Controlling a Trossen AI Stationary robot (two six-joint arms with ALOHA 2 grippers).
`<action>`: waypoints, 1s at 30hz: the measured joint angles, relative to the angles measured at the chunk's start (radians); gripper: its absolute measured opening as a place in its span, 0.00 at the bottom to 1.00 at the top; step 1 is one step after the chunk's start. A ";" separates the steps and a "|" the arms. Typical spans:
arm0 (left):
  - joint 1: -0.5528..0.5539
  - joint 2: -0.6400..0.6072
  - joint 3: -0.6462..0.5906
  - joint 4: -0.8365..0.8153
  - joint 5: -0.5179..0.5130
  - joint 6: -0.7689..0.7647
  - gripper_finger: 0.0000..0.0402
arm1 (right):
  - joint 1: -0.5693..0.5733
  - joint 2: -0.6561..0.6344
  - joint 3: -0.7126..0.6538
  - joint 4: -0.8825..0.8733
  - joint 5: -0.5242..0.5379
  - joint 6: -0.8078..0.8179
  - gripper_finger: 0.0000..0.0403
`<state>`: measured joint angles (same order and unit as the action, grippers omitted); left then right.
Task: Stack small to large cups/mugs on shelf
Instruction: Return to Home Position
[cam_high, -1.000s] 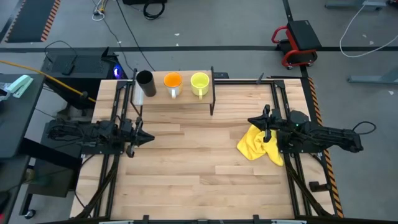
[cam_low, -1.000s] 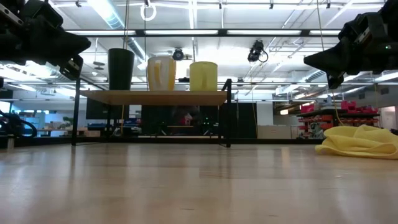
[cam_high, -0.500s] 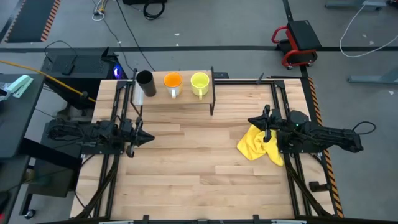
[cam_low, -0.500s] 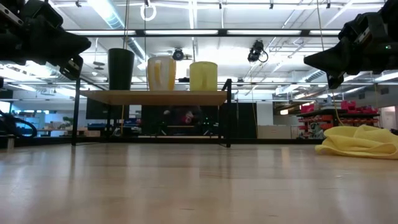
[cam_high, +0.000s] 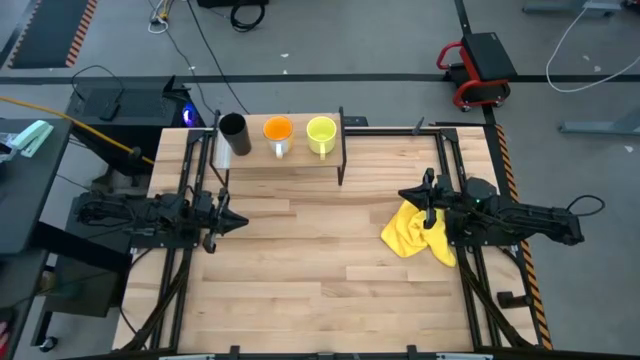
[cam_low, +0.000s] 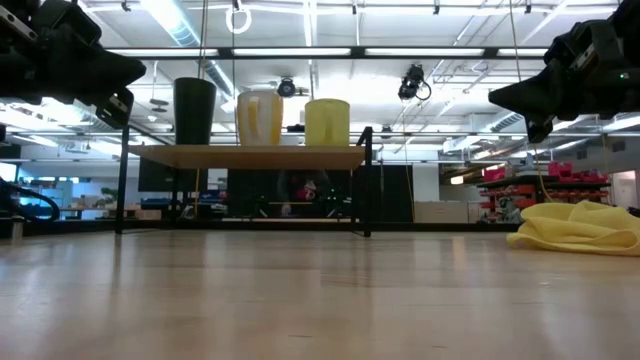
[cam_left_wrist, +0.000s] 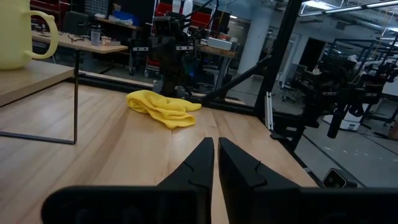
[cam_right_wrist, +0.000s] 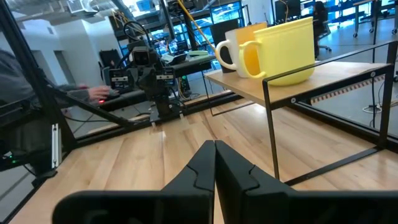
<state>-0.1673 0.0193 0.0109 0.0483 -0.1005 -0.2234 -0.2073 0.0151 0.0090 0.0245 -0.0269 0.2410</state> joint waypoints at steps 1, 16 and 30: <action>0.000 0.000 0.000 0.000 0.000 0.000 0.07 | 0.000 0.000 0.000 0.000 0.000 0.000 0.03; 0.000 0.000 0.000 0.000 0.000 0.000 0.08 | 0.000 0.000 0.000 0.000 0.000 0.000 0.03; 0.000 0.000 0.000 0.000 0.000 0.000 0.10 | 0.000 0.000 0.000 0.000 0.000 0.000 0.03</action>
<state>-0.1673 0.0193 0.0109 0.0483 -0.1001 -0.2234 -0.2073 0.0153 0.0093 0.0246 -0.0269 0.2413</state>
